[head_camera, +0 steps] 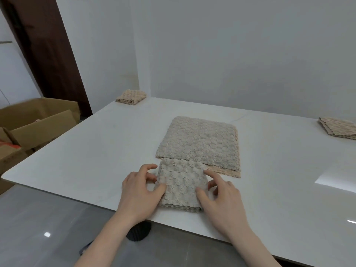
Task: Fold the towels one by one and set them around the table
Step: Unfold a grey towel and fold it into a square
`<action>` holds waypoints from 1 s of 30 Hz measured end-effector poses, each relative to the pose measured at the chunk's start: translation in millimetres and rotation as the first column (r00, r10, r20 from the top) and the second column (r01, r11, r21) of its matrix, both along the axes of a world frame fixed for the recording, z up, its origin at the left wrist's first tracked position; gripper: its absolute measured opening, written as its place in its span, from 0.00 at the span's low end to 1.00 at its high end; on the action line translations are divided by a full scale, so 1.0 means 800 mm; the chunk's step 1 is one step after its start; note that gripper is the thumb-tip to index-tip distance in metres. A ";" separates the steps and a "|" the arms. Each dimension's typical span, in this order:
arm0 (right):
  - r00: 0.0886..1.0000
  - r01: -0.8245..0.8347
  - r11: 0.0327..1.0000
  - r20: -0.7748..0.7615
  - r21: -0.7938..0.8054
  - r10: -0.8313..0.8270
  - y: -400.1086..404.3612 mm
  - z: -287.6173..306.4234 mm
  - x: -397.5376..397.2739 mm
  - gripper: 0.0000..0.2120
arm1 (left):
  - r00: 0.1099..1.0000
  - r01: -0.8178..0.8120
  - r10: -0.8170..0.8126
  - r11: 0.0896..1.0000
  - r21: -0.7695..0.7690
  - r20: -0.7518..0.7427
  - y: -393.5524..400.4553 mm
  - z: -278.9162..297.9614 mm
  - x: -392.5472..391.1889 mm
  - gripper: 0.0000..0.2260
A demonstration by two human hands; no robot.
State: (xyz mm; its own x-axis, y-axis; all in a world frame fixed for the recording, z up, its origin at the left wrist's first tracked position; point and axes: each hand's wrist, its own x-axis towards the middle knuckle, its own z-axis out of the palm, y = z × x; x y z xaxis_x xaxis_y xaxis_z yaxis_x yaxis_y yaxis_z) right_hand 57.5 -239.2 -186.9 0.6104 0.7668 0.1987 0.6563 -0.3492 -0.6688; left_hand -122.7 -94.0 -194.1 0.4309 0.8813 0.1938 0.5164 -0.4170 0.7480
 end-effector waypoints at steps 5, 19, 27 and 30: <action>0.993 -0.067 0.998 -0.098 0.019 0.069 -0.005 0.003 0.002 0.23 | 0.991 0.122 -0.116 0.987 -0.102 0.068 -0.009 0.004 -0.001 0.23; 0.981 0.016 0.999 -0.193 -0.046 -0.024 -0.003 0.018 0.004 0.26 | 0.989 0.018 -0.055 0.966 -0.256 -0.138 -0.018 0.045 0.011 0.27; 0.707 0.008 0.975 -0.688 -0.220 -0.161 -0.014 0.139 0.012 0.23 | 0.983 -0.071 -0.058 0.751 -0.656 -0.172 -0.050 0.174 0.048 0.20; 0.647 0.033 0.967 -0.732 -0.252 -0.213 -0.034 0.199 0.017 0.25 | 0.992 -0.118 0.067 0.759 -0.641 -0.104 -0.081 0.235 0.057 0.18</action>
